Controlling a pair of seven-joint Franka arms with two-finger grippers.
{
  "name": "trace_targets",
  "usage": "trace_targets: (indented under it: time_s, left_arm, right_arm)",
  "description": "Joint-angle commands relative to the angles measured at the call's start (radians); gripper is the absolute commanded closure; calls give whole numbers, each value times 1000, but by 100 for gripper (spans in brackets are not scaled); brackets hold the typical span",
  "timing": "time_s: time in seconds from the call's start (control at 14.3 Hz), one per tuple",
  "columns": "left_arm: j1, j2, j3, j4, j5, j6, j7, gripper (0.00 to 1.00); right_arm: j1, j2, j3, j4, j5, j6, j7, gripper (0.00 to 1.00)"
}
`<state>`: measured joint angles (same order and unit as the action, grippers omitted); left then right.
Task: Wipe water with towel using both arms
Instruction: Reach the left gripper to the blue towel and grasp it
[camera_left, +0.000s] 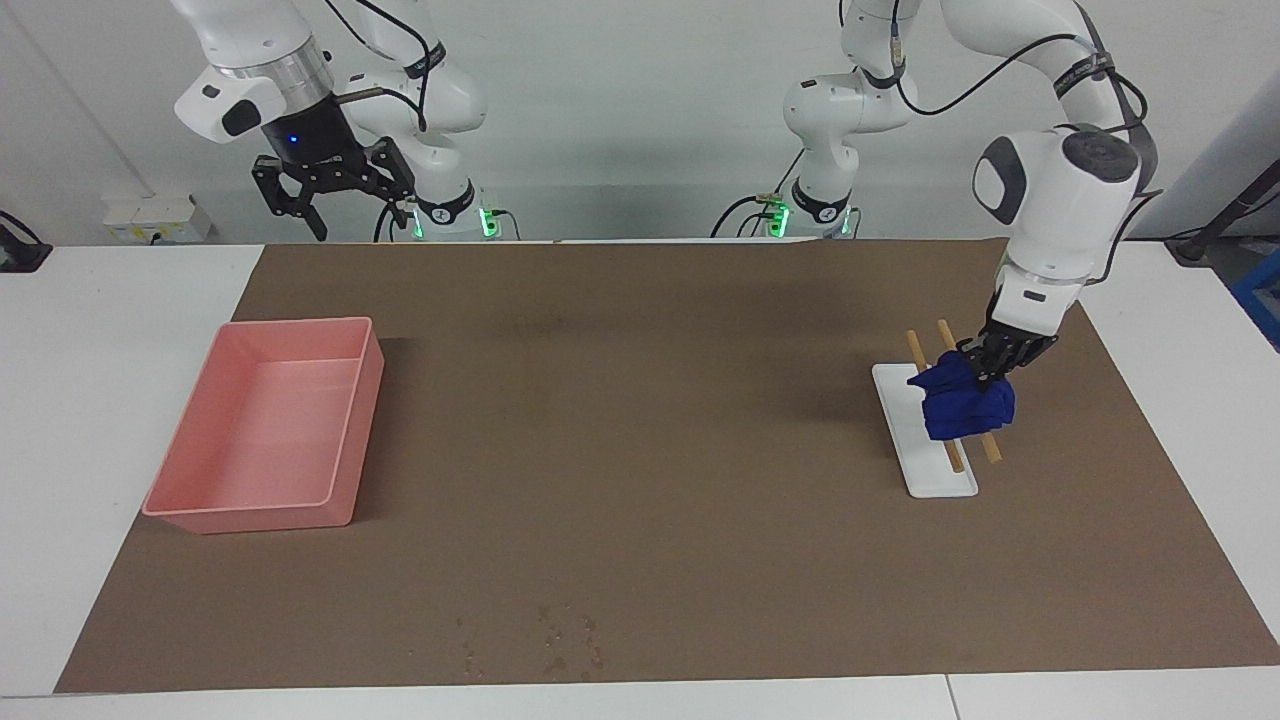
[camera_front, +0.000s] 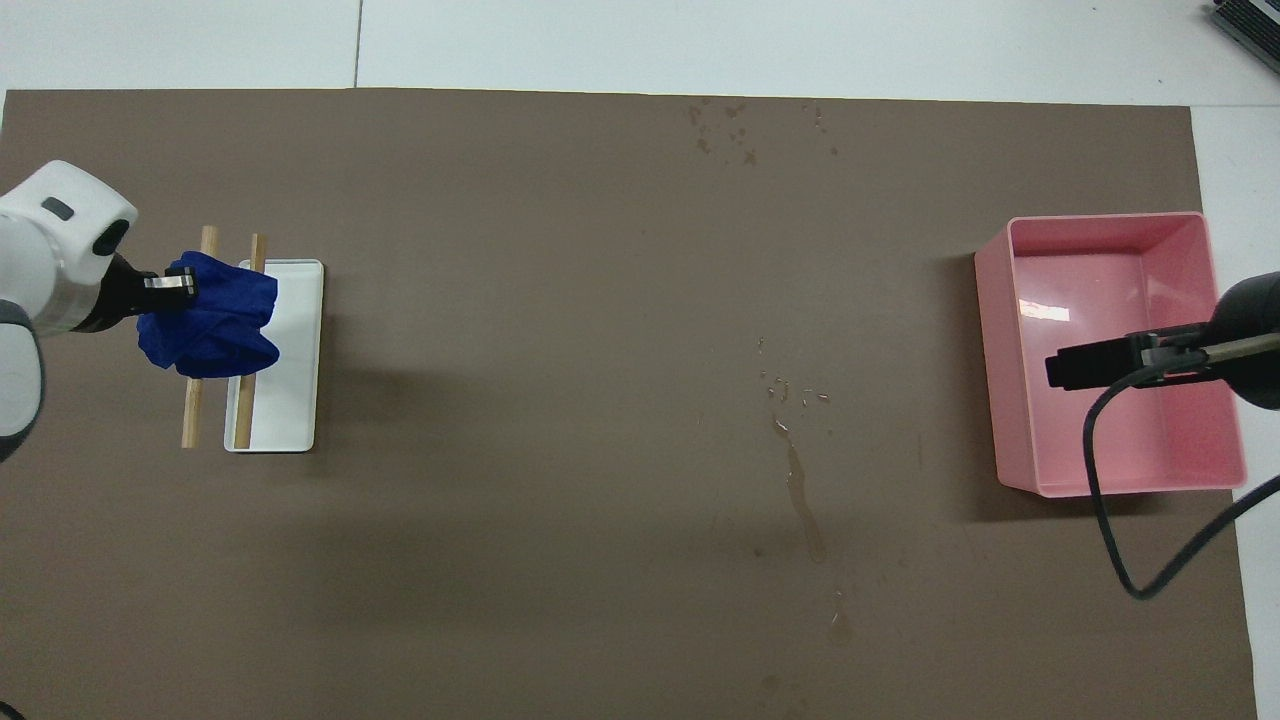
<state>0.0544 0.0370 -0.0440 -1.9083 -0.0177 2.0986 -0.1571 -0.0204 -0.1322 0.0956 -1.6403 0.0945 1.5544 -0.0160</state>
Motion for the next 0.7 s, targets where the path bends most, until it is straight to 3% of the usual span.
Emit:
trace_targets:
  time_s: [0.0, 0.14, 0.28, 0.63]
  left_arm:
    - [48, -15, 4, 133, -212, -170, -8, 100]
    - [76, -37, 6, 176, -356, -256, -89, 100]
    - [79, -72, 4, 181, -489, -296, -317, 100]
    - [59, -112, -31, 172, -690, -368, -792, 100]
  right_arm:
    - [-10, -27, 3, -32, 40, 3, -19, 0]
    - [-19, -27, 3, -32, 106, 6, -16, 0]
    - [-19, -27, 1, -32, 154, 21, -15, 0]
    - [-4, -63, 6, -128, 320, 176, -105, 0]
